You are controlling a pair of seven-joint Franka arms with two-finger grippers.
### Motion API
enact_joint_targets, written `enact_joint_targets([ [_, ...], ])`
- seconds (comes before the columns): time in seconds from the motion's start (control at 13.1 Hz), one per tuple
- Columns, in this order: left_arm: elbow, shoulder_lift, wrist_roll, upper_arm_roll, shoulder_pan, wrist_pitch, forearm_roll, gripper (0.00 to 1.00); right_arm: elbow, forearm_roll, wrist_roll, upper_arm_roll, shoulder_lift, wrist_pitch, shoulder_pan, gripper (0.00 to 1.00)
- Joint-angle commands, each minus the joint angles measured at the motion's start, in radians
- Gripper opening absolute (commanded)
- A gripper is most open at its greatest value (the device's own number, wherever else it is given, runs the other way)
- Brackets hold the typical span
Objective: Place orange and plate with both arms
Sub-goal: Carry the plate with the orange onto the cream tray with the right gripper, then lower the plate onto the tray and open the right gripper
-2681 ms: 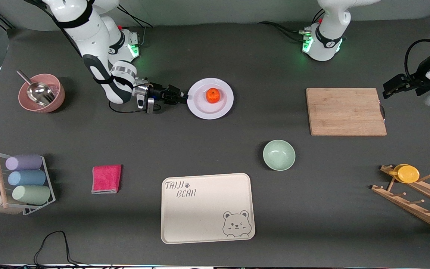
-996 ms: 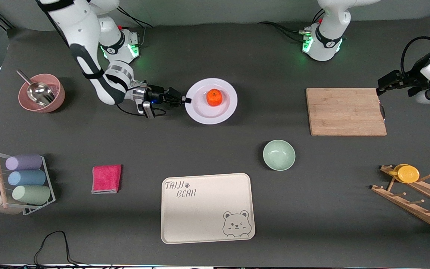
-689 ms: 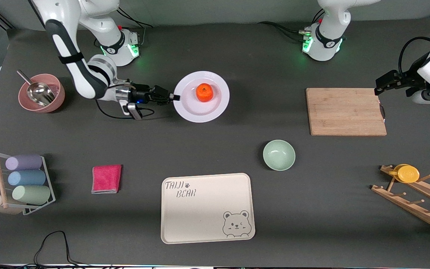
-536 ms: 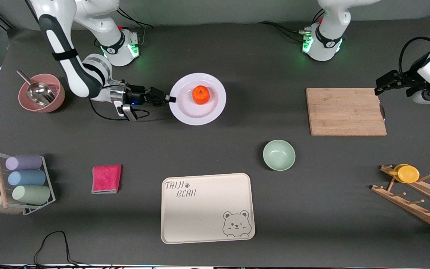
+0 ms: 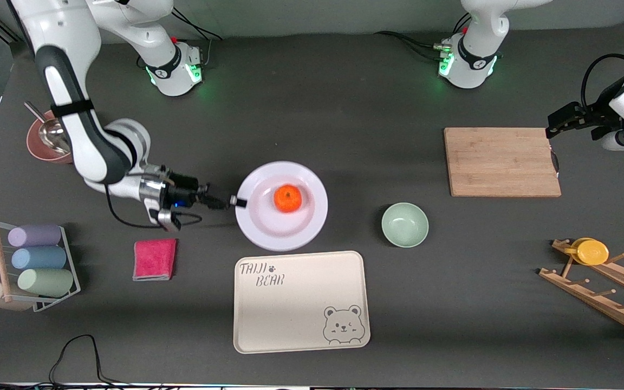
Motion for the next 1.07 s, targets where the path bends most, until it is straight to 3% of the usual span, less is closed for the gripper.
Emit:
enact_joint_targets([
  [0.0,-0.012,-0.04,0.016,0.005,0.003,0.014,0.037,1.0,0.298,-0.025,0.086,0.003,0.223,0.021,0.004,0.0],
  [0.31,-0.013,-0.051,0.018,0.041,0.006,0.009,0.062,1.0,0.636,-0.035,0.192,0.005,0.441,0.069,0.024,0.0],
  [0.46,-0.016,-0.048,0.018,0.041,0.006,0.015,0.065,1.0,0.735,-0.033,0.195,0.003,0.53,0.07,0.022,0.0],
  [1.0,-0.056,-0.051,0.018,0.038,0.006,0.037,0.07,1.0,0.819,-0.035,0.095,0.003,0.698,0.151,0.048,0.0],
])
